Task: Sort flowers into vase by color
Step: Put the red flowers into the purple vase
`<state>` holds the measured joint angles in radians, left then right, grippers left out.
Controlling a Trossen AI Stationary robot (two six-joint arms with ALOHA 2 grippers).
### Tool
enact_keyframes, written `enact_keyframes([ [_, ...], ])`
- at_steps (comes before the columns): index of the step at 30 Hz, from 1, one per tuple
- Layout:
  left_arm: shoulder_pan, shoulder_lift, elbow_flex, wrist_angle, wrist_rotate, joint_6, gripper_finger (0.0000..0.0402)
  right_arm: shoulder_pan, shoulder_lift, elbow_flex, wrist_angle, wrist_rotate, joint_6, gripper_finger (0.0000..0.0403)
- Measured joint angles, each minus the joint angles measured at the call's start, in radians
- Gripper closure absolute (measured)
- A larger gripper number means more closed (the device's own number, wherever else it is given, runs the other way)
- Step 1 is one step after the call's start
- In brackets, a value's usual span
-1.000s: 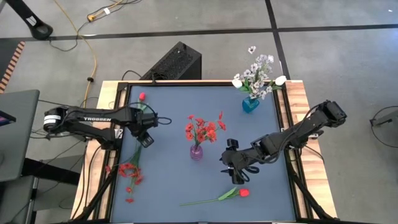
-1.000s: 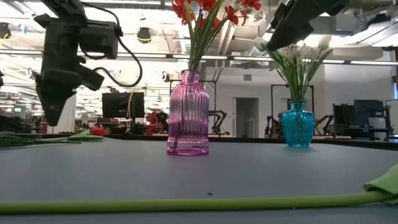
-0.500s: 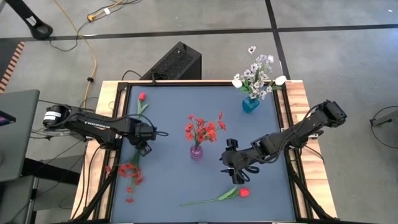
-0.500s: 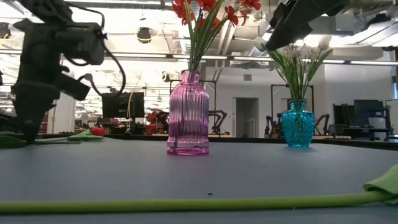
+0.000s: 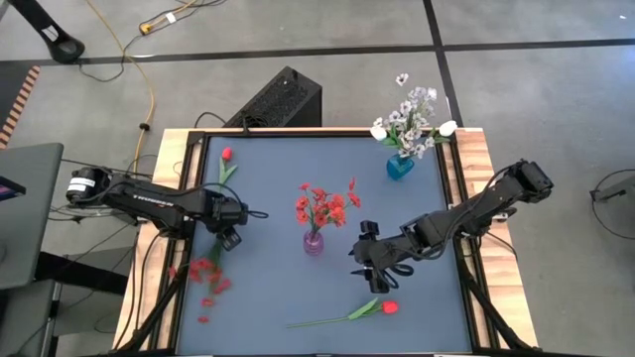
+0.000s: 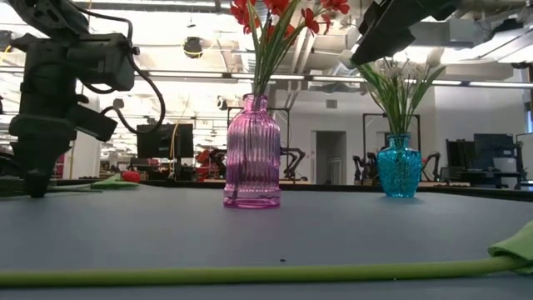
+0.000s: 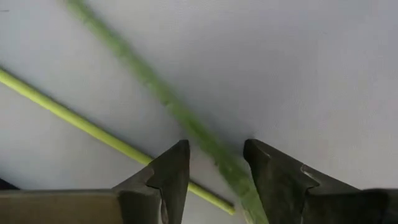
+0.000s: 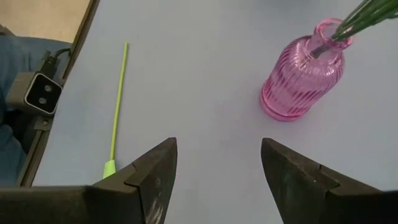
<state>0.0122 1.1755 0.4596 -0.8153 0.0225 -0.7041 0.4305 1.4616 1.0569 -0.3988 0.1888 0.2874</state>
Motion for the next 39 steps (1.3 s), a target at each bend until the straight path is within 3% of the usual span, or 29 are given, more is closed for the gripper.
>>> enact_keyframes([
  [5,-0.017,0.0,-0.001,0.018,0.003,0.013,0.0289,0.0,0.0,0.0,0.016,0.0,0.0,0.0143],
  [12,-0.041,0.006,0.031,0.036,-0.021,0.084,0.0391,-0.002,0.0,0.0,0.019,0.0,0.0,0.0143],
  [21,-0.038,0.003,0.168,0.26,-0.056,0.224,0.0399,-0.021,0.0,0.0,0.031,-0.001,-0.024,0.0143],
  [26,0.016,0.003,0.277,0.253,-0.106,0.277,0.0399,-0.021,0.0,0.0,0.06,0.0,-0.135,0.0143],
  [35,0.058,0.003,0.358,0.198,0.219,0.326,0.0399,0.008,0.0,0.0,0.117,0.005,-0.434,0.0143],
  [39,0.02,0.003,0.358,0.055,0.246,0.358,0.0399,0.029,0.0,0.0,0.128,0.004,-0.479,0.0143],
])
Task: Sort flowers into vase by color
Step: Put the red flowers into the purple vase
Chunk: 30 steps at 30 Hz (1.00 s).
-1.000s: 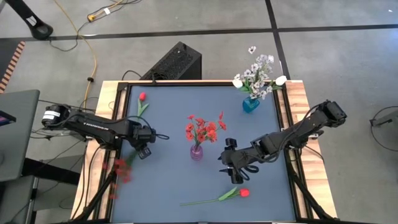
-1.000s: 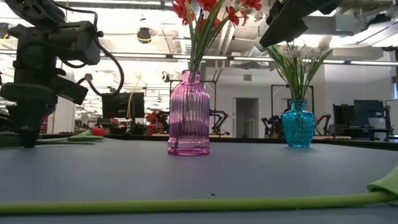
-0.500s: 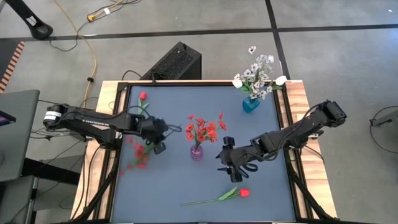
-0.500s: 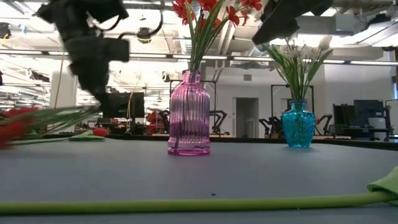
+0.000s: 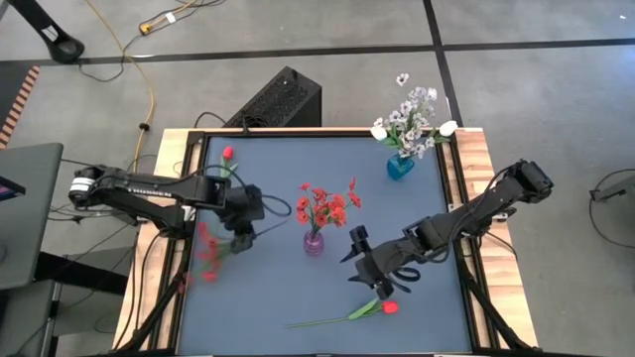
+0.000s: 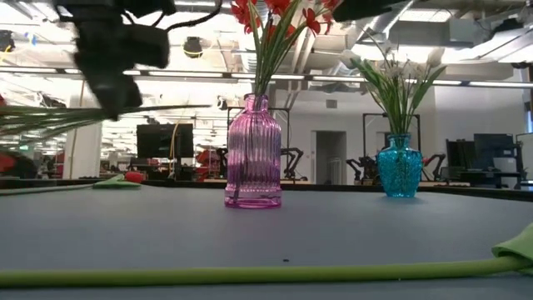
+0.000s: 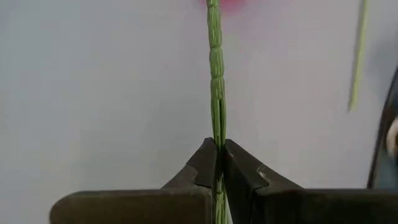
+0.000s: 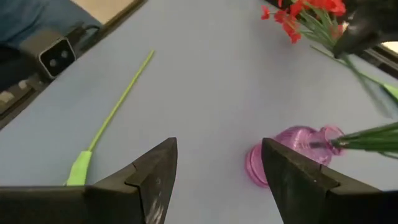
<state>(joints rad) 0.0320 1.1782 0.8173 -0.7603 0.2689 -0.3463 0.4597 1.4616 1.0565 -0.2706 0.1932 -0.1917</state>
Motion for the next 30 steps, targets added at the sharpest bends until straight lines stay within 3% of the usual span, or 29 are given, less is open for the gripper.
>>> enact_keyframes([
  [4,-0.078,0.0,0.0,-0.035,0.048,0.064,0.0399,0.004,0.0,0.0,0.049,0.0,-0.001,0.0143],
  [10,-0.226,0.0,0.0,0.271,0.18,0.049,0.04,0.003,0.0,0.0,0.115,-0.009,-0.045,0.0143],
  [14,-0.27,0.0,0.0,0.473,0.133,-0.095,0.04,0.032,0.0,0.0,0.197,-0.01,-0.218,0.0143],
  [19,-0.318,0.0,0.0,0.623,0.046,-0.155,0.04,0.087,0.001,0.0,0.344,-0.006,-0.483,0.0143],
  [26,-0.349,0.0,0.0,0.753,-0.074,-0.341,0.04,0.116,0.133,0.019,0.526,0.114,-0.799,0.0143],
  [30,-0.354,0.0,0.0,0.777,-0.104,-0.402,0.04,0.118,0.24,0.106,0.558,0.298,-0.99,0.0143],
])
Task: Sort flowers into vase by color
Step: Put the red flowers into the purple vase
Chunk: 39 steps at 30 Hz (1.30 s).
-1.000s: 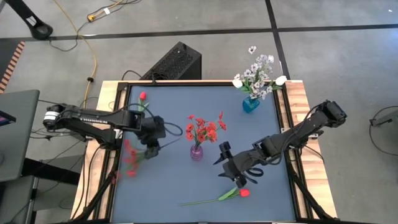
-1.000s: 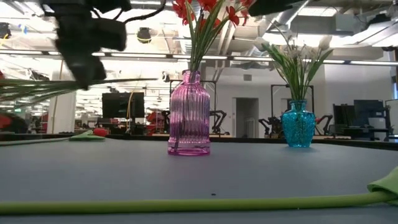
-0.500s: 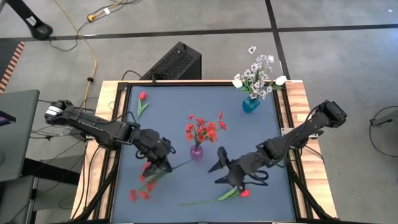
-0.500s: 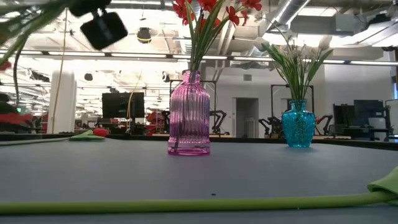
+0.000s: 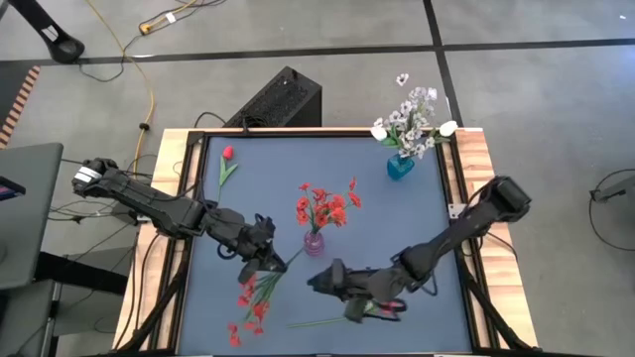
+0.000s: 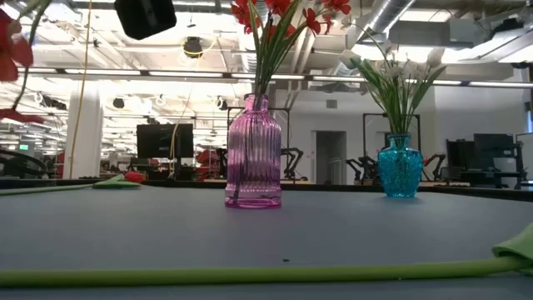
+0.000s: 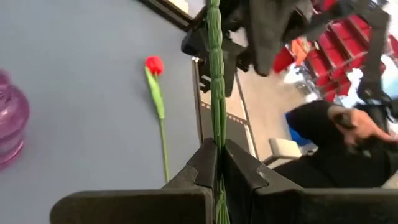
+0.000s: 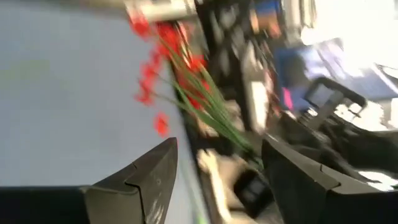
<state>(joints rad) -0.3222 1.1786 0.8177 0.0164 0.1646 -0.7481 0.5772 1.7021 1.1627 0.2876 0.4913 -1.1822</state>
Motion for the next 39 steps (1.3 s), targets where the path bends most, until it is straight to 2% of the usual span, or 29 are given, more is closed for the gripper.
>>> enact_keyframes([
  [7,-0.003,0.0,0.0,-0.068,-0.058,-0.024,0.04,-0.012,0.159,0.191,0.008,0.26,-0.186,0.0143],
  [12,-0.003,0.0,0.0,-0.083,-0.065,-0.018,0.04,-0.039,0.233,0.253,0.002,0.341,-0.299,0.0146],
  [16,-0.003,0.0,0.0,-0.122,-0.066,-0.002,0.04,-0.064,0.264,0.275,0.002,0.403,-0.352,0.0167],
  [21,-0.003,0.0,0.0,-0.158,-0.068,0.026,0.04,-0.08,0.266,0.277,-0.015,0.428,-0.357,0.0217],
  [28,-0.003,0.0,0.0,-0.162,-0.053,0.07,0.04,-0.081,0.266,0.277,-0.026,0.43,-0.356,0.0307],
  [33,-0.003,0.0,0.0,-0.162,-0.032,0.151,0.04,-0.08,0.266,0.276,-0.055,0.429,-0.357,0.0361],
  [39,-0.003,0.001,0.0,-0.172,-0.058,0.264,0.0382,-0.081,0.265,0.276,-0.13,0.408,-0.285,0.0367],
])
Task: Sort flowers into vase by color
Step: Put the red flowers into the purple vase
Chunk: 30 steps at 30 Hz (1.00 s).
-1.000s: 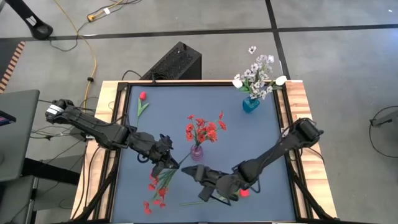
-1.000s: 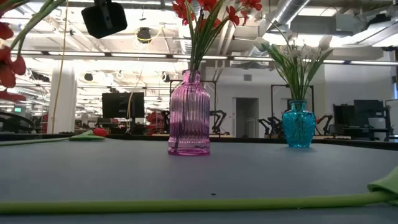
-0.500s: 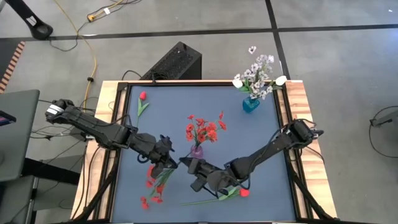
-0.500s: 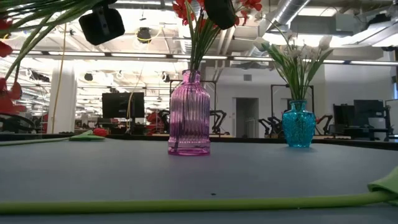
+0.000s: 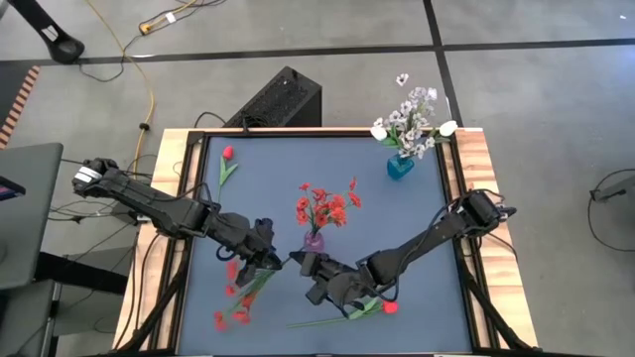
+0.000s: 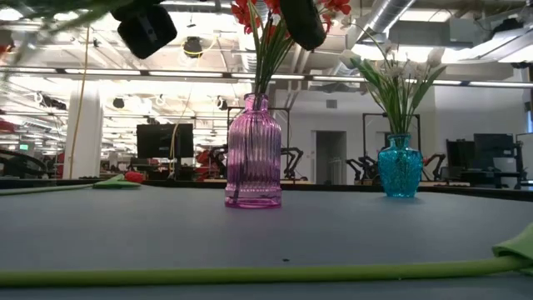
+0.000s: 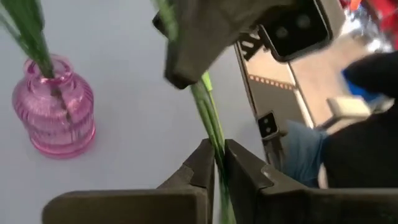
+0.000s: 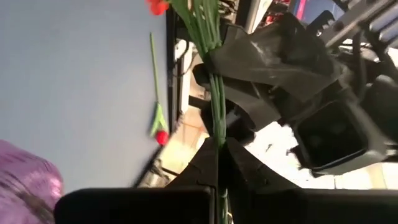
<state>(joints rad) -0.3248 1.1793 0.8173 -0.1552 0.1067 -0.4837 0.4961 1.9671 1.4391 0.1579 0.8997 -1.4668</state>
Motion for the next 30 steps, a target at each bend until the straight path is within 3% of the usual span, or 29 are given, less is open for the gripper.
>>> enact_keyframes([
  [9,-0.006,-0.021,0.0,0.031,0.0,0.234,0.0299,0.0,-0.002,-0.002,-0.116,-0.131,0.157,0.0367],
  [15,0.0,-0.117,0.0,0.019,0.001,0.364,0.0253,0.001,-0.019,-0.002,-0.185,-0.178,0.336,0.0367],
  [19,0.0,-0.2,0.0,-0.007,-0.051,0.436,0.0247,-0.012,-0.114,-0.002,-0.333,-0.355,0.534,0.0367],
  [23,-0.001,-0.253,0.001,-0.032,-0.132,0.526,0.0251,-0.048,-0.233,-0.004,-0.435,-0.614,0.787,0.0367],
  [26,-0.001,-0.254,-0.003,-0.035,-0.189,0.599,0.0256,-0.089,-0.29,-0.004,-0.426,-0.773,0.95,0.0367],
  [30,-0.001,-0.21,-0.004,-0.01,-0.198,0.659,0.0263,-0.13,-0.298,-0.004,-0.359,-0.906,1.025,0.0367],
])
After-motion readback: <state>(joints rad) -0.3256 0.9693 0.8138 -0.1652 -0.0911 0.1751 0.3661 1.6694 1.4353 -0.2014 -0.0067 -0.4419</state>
